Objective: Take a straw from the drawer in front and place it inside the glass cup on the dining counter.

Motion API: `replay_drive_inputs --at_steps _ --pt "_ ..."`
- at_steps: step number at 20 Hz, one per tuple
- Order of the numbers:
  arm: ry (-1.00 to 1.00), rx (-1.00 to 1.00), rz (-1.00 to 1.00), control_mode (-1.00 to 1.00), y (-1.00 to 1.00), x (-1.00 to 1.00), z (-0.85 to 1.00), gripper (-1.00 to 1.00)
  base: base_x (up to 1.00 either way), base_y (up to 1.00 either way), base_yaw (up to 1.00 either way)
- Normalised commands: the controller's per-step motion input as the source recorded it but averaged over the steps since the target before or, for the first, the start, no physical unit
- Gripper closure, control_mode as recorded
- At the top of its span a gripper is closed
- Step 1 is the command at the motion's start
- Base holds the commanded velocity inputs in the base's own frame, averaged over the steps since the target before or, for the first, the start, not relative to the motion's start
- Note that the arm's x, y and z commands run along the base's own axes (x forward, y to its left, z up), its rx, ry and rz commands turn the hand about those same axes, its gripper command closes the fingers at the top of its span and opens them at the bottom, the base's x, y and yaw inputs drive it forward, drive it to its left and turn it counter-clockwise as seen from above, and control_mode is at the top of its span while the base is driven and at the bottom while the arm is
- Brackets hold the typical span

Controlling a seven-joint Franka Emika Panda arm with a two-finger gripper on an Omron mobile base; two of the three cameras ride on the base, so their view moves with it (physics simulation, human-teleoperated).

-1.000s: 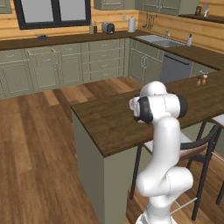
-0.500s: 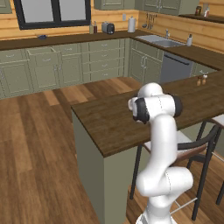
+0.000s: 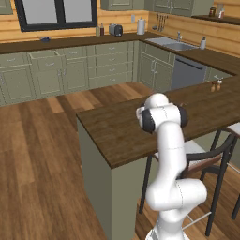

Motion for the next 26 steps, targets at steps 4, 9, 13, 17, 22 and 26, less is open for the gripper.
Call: replay_drive_inputs --at_steps 4,9,13,17,22,26 --pt "0.0 0.0 0.0 -1.0 -0.01 0.29 -0.19 1.0 0.0 0.0 0.0" --pt "-0.11 -0.02 0.0 -1.0 0.06 -0.39 0.0 1.0 0.0 0.0 0.0" --pt "-0.25 -0.09 0.0 -1.0 0.22 -1.0 -0.05 1.0 0.0 0.0 0.0" --pt "-0.24 -0.03 0.0 -1.0 0.01 -0.98 -0.27 1.0 0.0 0.0 0.0" --pt "-0.21 0.0 0.0 -1.0 -0.13 -0.48 -0.34 1.0 0.0 0.0 0.0" --pt "-0.16 0.0 0.0 -1.0 -0.13 0.07 -0.29 1.0 0.0 0.0 0.0"
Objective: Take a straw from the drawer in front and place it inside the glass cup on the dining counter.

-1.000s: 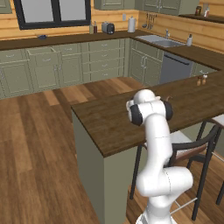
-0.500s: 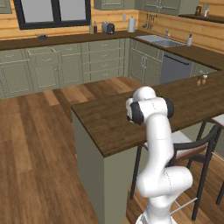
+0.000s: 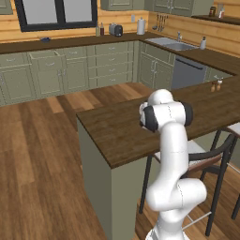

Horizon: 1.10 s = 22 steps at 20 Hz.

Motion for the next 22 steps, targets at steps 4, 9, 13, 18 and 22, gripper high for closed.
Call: replay_drive_inputs --at_steps 4,9,13,18,22 --pt "-0.1 -0.01 0.0 -1.0 -0.01 0.32 -0.29 1.0 0.0 0.0 0.0" --pt "-0.11 -0.06 0.0 -1.0 0.01 0.24 -0.17 -1.0 0.0 0.0 0.0" --pt "-0.28 0.0 0.0 -1.0 0.0 0.0 0.0 -1.0 0.0 0.0 0.0" --pt "-0.38 0.0 0.0 -1.0 0.26 -0.09 0.24 -1.0 0.0 0.0 0.0" --pt "-0.67 0.0 0.15 -1.0 0.76 -0.2 0.55 -1.0 0.0 0.0 0.0"
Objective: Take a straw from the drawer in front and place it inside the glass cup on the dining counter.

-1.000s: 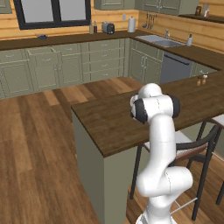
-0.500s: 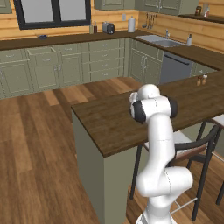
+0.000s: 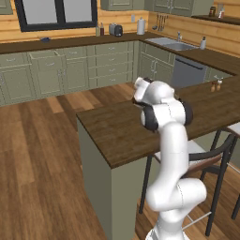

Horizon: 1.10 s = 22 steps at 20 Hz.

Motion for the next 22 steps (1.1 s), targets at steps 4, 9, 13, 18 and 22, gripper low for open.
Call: replay_drive_inputs --at_steps 4,9,13,18,22 --pt "-0.97 0.01 0.2 -1.0 0.74 -0.19 0.12 -1.0 0.0 0.0 0.0" --pt "-0.98 0.22 0.2 -1.0 0.38 -0.5 -0.41 -1.0 0.0 0.0 0.0" --pt "-0.8 0.36 0.25 -1.0 0.12 -0.86 -0.96 -1.0 0.0 0.0 0.0" --pt "-0.61 0.35 0.28 -1.0 0.14 -1.0 -1.0 -1.0 0.0 0.0 0.0" --pt "-0.52 0.27 0.27 -1.0 0.34 -1.0 -1.0 -1.0 0.0 0.0 0.0"
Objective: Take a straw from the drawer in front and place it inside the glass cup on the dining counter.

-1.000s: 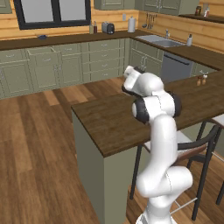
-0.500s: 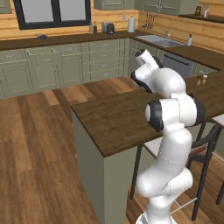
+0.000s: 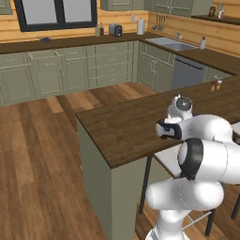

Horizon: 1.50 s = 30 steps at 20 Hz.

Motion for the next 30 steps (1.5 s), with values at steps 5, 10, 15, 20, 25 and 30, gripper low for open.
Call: replay_drive_inputs --at_steps 5,10,15,20,25,30 --pt "-0.45 0.19 0.22 -1.0 0.35 -1.0 -0.91 -1.0 0.0 0.0 0.0" --pt "-0.23 0.03 0.1 -1.0 0.19 -0.68 -0.12 -1.0 0.0 0.0 0.0" --pt "-0.07 -0.1 0.03 -1.0 0.24 -0.57 0.25 -1.0 0.0 0.0 0.0" --pt "0.15 -0.38 0.0 -1.0 0.32 -0.83 0.48 -1.0 0.0 0.0 0.0" --pt "0.38 -0.6 0.0 -1.0 0.48 -0.72 0.42 -1.0 0.0 0.0 0.0" --pt "0.61 -0.51 0.0 -1.0 0.5 -0.45 0.27 -1.0 0.0 0.0 0.0"
